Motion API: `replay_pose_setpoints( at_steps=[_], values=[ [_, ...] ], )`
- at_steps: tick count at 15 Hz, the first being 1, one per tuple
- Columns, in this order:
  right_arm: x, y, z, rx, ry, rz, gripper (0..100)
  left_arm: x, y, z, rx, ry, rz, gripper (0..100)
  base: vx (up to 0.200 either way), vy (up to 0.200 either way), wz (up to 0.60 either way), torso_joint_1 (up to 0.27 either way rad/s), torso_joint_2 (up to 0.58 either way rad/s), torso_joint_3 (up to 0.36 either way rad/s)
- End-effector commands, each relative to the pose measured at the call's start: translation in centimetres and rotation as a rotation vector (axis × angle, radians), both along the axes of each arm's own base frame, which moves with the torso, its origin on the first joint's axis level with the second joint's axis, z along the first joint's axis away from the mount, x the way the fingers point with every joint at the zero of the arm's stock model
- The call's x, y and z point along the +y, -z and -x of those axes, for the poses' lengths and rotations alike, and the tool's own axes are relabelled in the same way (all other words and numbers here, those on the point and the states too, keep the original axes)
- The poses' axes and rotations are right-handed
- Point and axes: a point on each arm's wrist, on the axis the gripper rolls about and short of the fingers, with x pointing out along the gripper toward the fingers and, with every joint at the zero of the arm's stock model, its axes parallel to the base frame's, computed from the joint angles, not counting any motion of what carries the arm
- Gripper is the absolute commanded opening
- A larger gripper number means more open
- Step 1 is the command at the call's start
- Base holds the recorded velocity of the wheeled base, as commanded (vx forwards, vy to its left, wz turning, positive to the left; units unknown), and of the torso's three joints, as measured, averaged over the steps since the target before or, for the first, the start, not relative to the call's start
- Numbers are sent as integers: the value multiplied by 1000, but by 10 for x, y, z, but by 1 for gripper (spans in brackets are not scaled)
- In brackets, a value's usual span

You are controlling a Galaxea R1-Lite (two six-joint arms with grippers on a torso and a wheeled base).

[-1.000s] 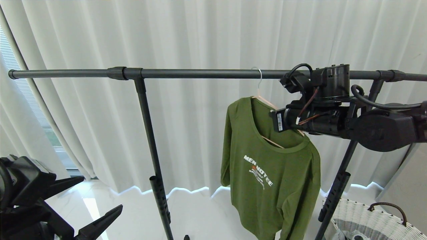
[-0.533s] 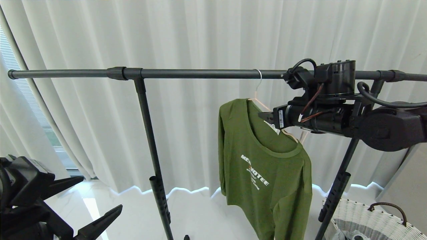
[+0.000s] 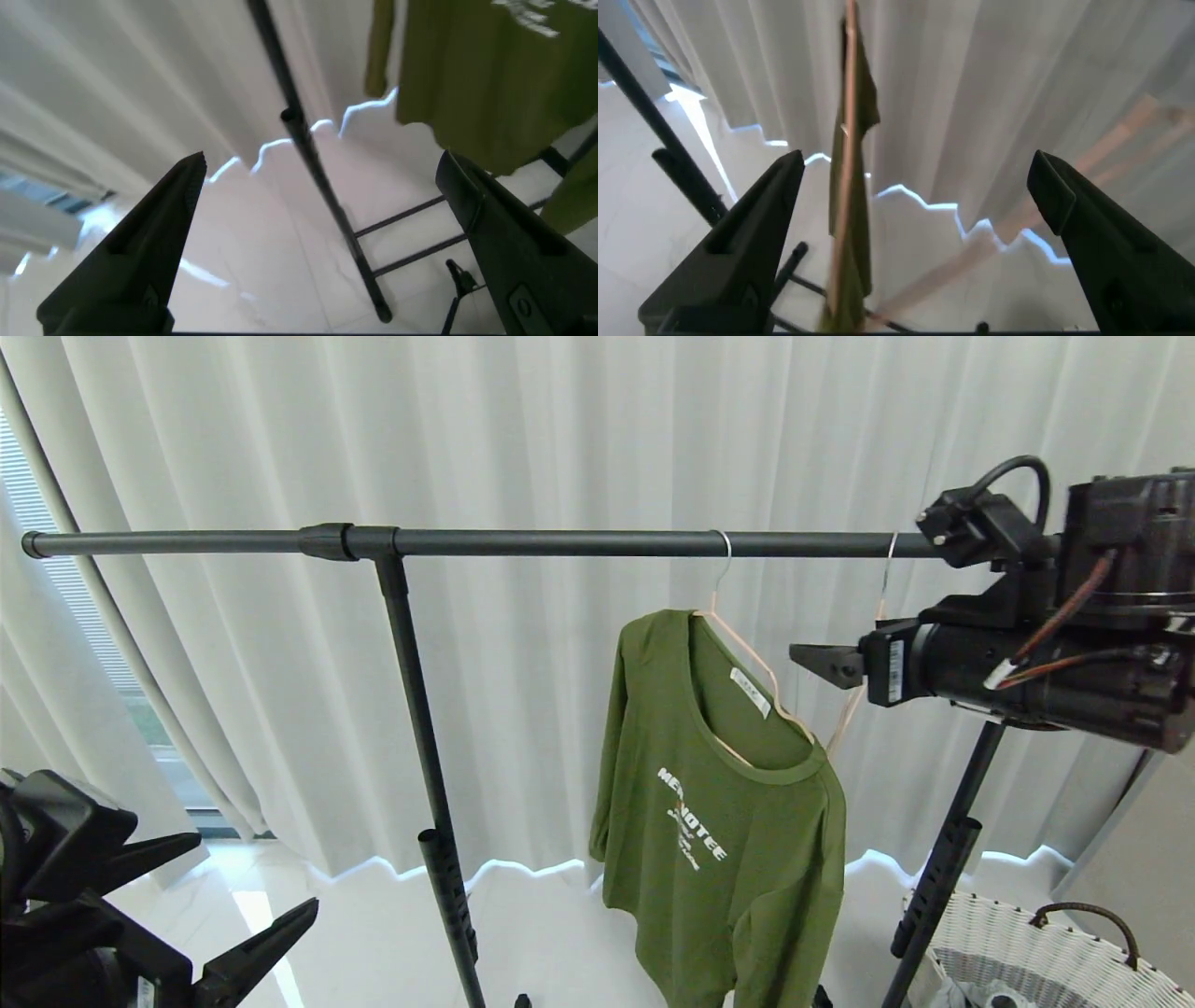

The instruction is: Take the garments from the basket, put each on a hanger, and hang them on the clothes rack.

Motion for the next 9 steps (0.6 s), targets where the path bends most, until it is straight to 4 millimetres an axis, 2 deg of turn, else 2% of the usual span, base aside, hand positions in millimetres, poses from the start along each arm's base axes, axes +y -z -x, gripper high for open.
replay_pose_setpoints(
  at_steps=[1, 3, 5, 7, 9],
  values=[
    [-42, -12, 36, -56, 71, -28, 100, 10, 4, 0, 12, -94, -1, 100, 0, 0, 0, 0, 0, 0],
    [-73, -6, 42, -64, 174, 52, 100, 18, 6, 2, 12, -175, 0, 100, 0, 0, 0, 0, 0, 0],
    [-104, 5, 49, -44, 275, 204, 100, 23, 7, 5, 9, -226, 0, 100, -200, 0, 0, 2, 0, -2],
    [-122, 14, 55, -20, 333, 294, 100, 25, 8, 8, 5, -247, 0, 100, -200, 0, 0, 12, 7, 2],
    [-128, 20, 58, -5, 361, 315, 100, 25, 8, 9, -1, -247, 1, 100, -200, 0, 0, -15, 2, 15]
  ],
)
